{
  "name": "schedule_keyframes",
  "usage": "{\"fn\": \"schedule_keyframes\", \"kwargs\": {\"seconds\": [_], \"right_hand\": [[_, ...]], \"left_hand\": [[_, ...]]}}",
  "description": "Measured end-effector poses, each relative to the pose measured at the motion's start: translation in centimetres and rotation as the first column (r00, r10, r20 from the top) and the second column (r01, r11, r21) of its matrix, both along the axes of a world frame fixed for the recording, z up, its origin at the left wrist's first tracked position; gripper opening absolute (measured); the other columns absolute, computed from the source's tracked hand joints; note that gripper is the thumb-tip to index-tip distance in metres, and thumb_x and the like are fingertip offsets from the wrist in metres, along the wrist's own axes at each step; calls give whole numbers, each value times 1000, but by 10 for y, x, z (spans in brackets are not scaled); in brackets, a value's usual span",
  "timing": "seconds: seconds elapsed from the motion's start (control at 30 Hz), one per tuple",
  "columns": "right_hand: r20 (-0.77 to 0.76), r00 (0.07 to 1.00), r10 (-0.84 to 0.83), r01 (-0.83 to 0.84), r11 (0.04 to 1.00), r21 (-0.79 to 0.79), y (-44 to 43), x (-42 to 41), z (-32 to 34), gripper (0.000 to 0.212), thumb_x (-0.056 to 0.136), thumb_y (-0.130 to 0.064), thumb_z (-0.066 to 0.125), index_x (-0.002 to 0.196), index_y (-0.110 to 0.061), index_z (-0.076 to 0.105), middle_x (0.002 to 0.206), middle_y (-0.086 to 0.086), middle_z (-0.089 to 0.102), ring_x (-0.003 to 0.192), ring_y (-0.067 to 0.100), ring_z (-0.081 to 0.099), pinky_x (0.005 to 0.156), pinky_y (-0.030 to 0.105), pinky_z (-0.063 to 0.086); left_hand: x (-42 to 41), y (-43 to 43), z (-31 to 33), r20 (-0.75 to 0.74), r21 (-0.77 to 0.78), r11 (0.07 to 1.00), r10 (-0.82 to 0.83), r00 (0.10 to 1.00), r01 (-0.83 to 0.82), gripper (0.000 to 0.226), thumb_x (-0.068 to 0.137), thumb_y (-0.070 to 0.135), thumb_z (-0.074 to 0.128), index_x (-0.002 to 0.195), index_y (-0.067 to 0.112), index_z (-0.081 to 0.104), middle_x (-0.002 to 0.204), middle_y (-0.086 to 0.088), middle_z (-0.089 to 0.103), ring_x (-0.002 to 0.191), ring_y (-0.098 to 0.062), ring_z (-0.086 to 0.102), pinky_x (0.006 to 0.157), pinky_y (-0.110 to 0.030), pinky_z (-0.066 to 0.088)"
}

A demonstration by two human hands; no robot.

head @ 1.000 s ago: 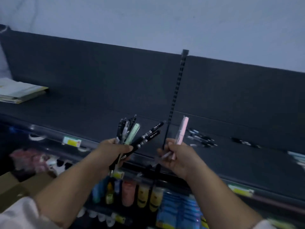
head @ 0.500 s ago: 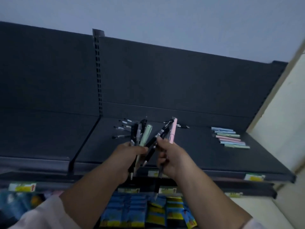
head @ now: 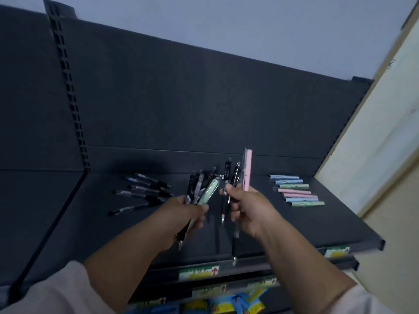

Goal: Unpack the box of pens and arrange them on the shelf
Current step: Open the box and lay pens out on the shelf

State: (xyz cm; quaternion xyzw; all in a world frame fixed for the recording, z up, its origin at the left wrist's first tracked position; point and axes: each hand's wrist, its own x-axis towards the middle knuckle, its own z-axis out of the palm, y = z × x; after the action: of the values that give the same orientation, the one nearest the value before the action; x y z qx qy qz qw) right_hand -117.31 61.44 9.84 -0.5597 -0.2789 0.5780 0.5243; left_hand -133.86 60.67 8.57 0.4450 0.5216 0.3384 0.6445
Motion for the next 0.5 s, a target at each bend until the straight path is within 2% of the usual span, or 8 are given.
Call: {"fn": "schedule_keyframes", "kwargs": {"seconds": [0.13,0.23,0.33,0.4,0.5], "right_hand": [[329,938,114,-87,992,-94,35,32,-5,21,88,-6,65,78,-17,50,62,0,64,37,5,34,35,12,23],[553,789,268,-194,962,-190,58,52,-10,17,85,-4,66,82,-16,54,63,2,61,36,5,34,35,12,24],[669,634,388,-272,922,-276,81,61,-13,18,83,-5,70,86,-16,56,59,0,56,36,5,36,35,14,26],[717,525,459,-329,886,-326,96,63,-16,17,82,-7,71,91,-15,59,50,-2,50,36,6,35,36,15,27],[767,343,542,-416,820,-394,121,64,-20,21,80,-10,73,95,-14,59,47,-3,45,39,9,38,37,17,29]], "left_hand": [[-15,31,-5,-4,-34,998,-51,999,51,15,88,23,67,97,14,60,72,-5,67,61,-15,62,59,-27,52],[-22,41,-11,-14,-65,996,-63,998,62,16,89,23,65,100,13,60,70,-3,67,60,-15,61,57,-26,51],[-24,50,-16,-57,-65,997,-43,997,39,16,89,22,65,101,13,61,71,-3,67,62,-15,60,57,-26,49],[-24,53,-18,-80,-58,998,-16,997,11,12,89,21,65,98,13,61,71,-4,66,61,-15,60,55,-25,48],[-23,56,-19,-98,-65,998,21,995,-27,11,89,20,66,96,14,61,74,-5,67,63,-15,61,56,-24,49]]}}
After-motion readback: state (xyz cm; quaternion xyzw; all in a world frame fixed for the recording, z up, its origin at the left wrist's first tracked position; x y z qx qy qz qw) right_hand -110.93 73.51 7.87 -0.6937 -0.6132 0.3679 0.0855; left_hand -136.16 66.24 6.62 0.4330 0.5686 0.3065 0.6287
